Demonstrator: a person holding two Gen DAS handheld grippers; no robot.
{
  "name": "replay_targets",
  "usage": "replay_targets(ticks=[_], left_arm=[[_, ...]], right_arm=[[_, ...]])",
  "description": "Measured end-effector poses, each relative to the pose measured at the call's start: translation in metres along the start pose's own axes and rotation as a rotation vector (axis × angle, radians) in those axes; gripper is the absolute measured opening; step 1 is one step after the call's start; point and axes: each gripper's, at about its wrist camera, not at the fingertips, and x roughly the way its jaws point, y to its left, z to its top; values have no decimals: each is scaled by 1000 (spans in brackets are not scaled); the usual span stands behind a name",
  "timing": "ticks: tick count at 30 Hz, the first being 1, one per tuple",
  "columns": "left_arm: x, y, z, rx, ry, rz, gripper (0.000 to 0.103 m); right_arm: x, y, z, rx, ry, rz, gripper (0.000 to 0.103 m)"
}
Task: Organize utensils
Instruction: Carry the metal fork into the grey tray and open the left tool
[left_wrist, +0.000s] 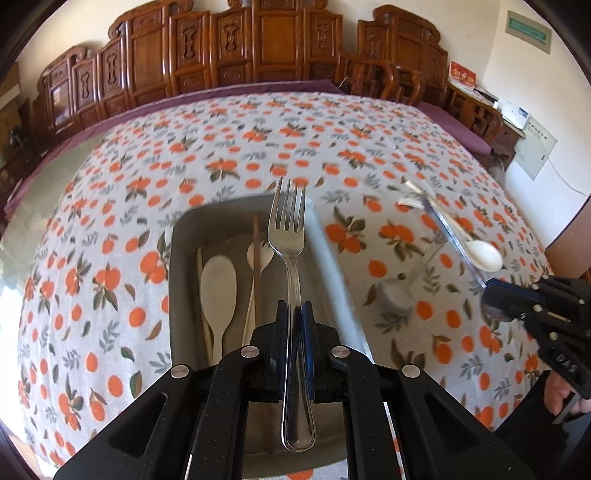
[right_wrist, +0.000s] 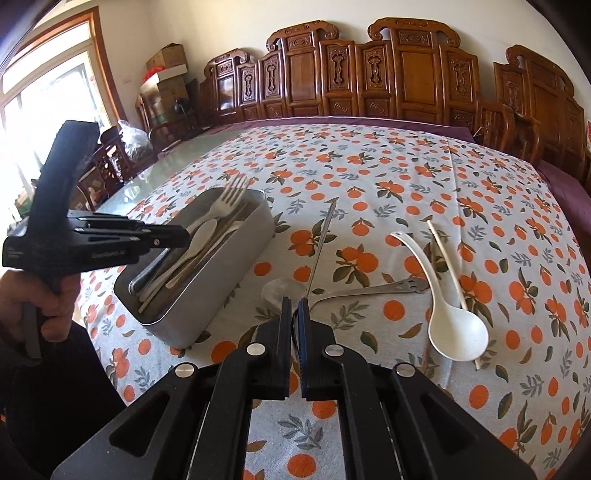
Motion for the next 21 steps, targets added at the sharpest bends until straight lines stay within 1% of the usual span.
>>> replay_targets(ticks=[10,17,21], left_arm=[[27,2,-10,-6,67,-13,6],[40,-6,-14,18,103,-13,7],[40,-6,-14,21,109,-15,7]], right_arm=[[10,9,1,-19,20,4,4],[12,12,0,-21,27,-1,4],[12,15,0,-22,29,-4,4]])
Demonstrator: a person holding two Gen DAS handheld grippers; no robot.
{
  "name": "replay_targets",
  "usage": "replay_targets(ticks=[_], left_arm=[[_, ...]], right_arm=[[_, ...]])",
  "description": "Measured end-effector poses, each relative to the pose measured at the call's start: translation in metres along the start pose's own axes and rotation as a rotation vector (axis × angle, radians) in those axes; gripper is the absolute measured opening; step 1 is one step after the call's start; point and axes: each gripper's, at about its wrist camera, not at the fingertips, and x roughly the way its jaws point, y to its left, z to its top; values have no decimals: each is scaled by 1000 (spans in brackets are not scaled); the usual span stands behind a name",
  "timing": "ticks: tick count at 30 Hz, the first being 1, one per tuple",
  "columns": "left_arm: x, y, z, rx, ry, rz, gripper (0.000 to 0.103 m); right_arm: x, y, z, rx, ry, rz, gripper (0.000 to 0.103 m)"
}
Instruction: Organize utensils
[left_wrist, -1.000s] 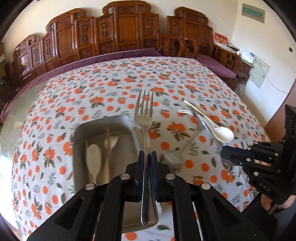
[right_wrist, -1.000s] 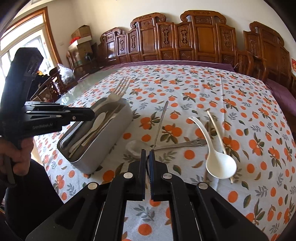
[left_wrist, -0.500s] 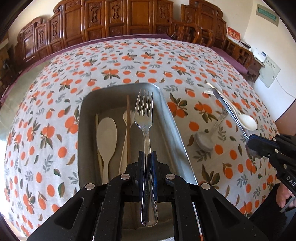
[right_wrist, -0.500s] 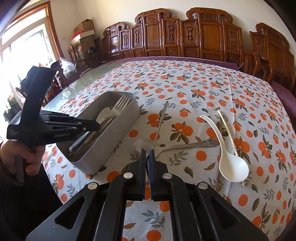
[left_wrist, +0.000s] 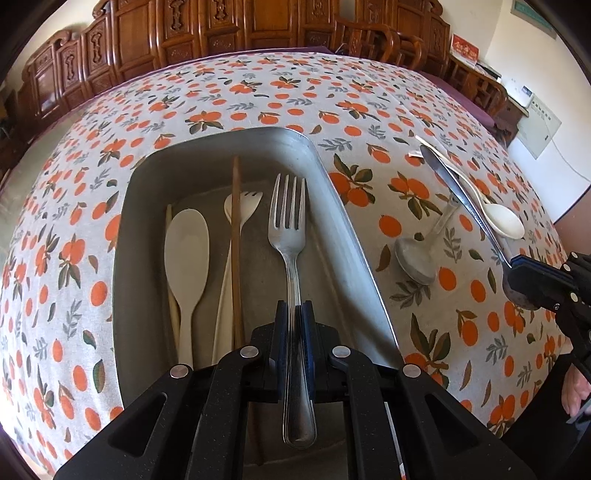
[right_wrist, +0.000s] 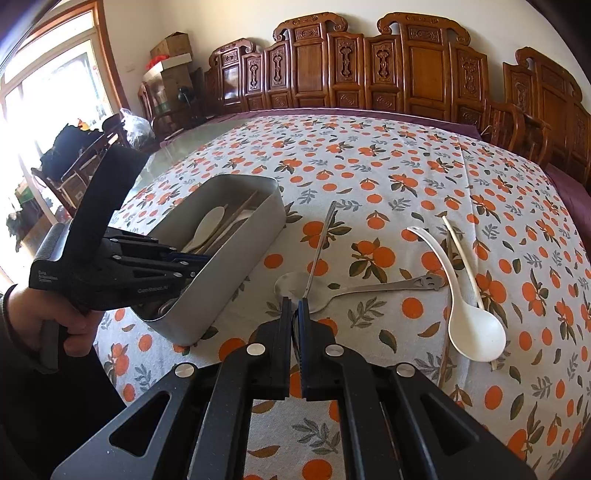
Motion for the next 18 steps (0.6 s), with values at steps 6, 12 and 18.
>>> replay_targets(ticks=[6,12,18], left_arm=[[-22,9,4,-20,-71,-3,7],[-47,29,7,-51,-142,22,7],[-61,52,9,-91,-180,42,7]], right_arm=[[1,10,5,-5,-1,6,4],[6,32,22,-14,-7,37,5],[21,58,39,-10,-6,88,5]])
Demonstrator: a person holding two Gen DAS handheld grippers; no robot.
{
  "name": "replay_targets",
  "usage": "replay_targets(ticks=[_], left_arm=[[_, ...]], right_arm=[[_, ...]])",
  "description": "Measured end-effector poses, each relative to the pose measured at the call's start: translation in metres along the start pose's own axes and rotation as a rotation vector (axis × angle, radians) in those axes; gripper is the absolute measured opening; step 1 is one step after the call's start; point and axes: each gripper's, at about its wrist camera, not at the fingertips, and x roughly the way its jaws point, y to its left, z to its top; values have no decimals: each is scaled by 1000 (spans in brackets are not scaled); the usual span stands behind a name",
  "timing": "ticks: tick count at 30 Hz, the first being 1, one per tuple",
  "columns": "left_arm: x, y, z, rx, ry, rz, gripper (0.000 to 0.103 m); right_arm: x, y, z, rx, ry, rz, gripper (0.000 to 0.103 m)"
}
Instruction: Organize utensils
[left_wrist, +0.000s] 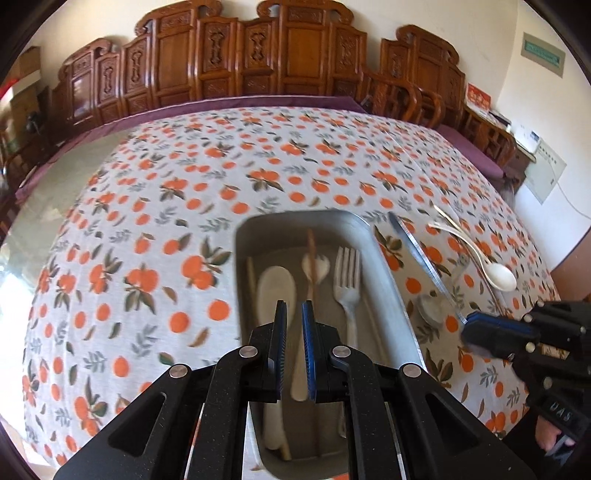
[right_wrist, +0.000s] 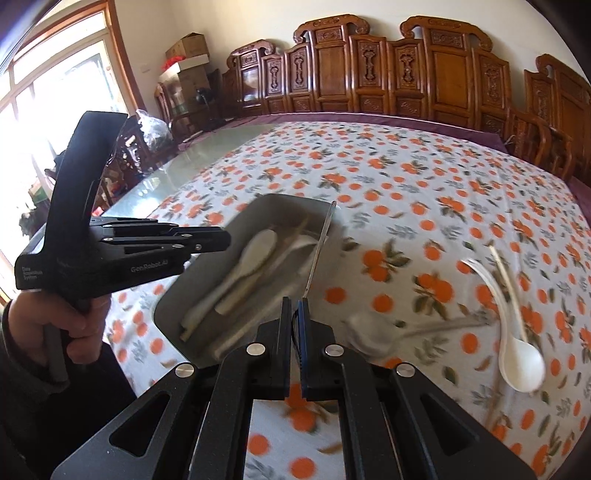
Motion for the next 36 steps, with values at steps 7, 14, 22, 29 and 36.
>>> replay_targets(ticks=[7,14,22,29,36], left_arm=[[-6,19,3,-39,-20,15,7],[-9,29,4,-61,-30,25,7],[-11,32,4,-67,-34,29,7],[-11,31,5,-65,-37,27,7],[-12,21,5,-46,-41,9,9]], right_arm=[[27,24,15,12,22,45,5],[57,41,17,13,84,29,5],[75,47,9,11,138,14,5],[70,44,9,29,117,39,6],[37,28,11,32,61,38,6]])
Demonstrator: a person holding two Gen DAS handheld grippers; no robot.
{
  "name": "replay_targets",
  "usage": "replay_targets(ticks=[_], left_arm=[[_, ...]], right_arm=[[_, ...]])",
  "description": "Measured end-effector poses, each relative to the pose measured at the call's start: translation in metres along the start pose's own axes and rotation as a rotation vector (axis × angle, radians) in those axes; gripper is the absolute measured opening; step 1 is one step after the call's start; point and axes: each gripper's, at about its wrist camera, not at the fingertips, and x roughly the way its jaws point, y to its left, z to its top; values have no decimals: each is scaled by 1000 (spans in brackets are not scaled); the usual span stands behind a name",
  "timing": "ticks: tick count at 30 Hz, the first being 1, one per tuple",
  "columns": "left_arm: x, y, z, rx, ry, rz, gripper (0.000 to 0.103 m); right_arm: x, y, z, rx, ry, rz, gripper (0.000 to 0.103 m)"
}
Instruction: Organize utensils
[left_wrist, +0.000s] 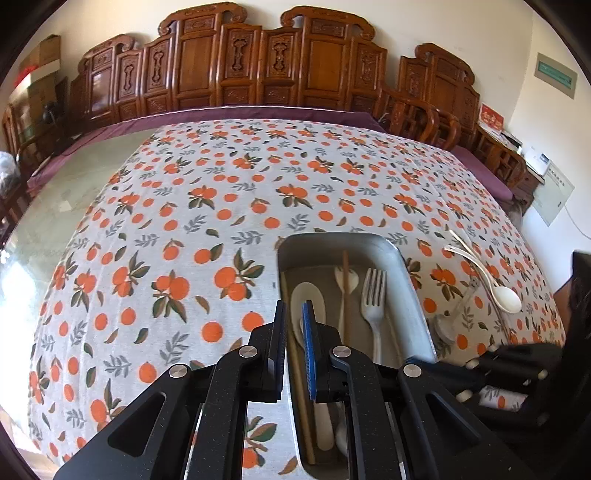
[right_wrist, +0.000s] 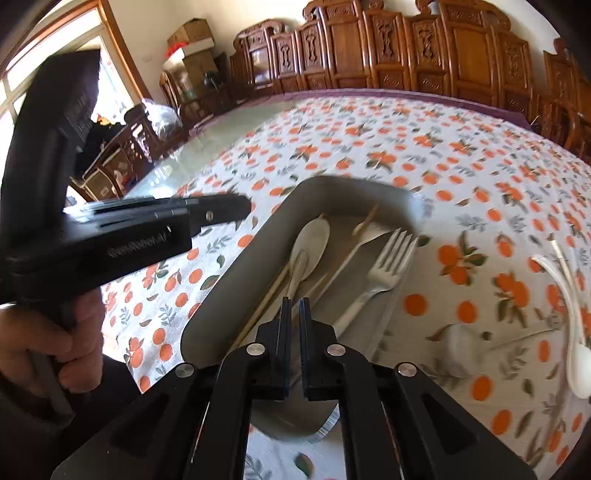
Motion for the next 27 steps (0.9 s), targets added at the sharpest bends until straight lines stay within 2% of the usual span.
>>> replay_targets(ticks=[3,10,17,19,21,23,27], left_arm=[[-1,-9,0,20,-10,-15,21],[-2,-32,-3,69,-19,-47,30],[2,-56,-9,114,-4,-68,36],[2,-61,-10,127,-3,-74,36],[2,-66,-10,136,-3,-82,37],[3,-71,-11,142,-1,-88,37],[3,-80,-13,162,3,-98,37]], right_arm=[[-26,-25,0,13,-30,-46,6],[-66,-97,-4,44,-58,-216,6],[-76,-165,-16,88,-66,-347,6],[-73,-181,-20,103,-61,-369,11],[-70,-190,-23,112,-58,-373,22],[-66,-195,-25,110,-53,-372,29],[-50,-202,-29,96,-13,-370,31]])
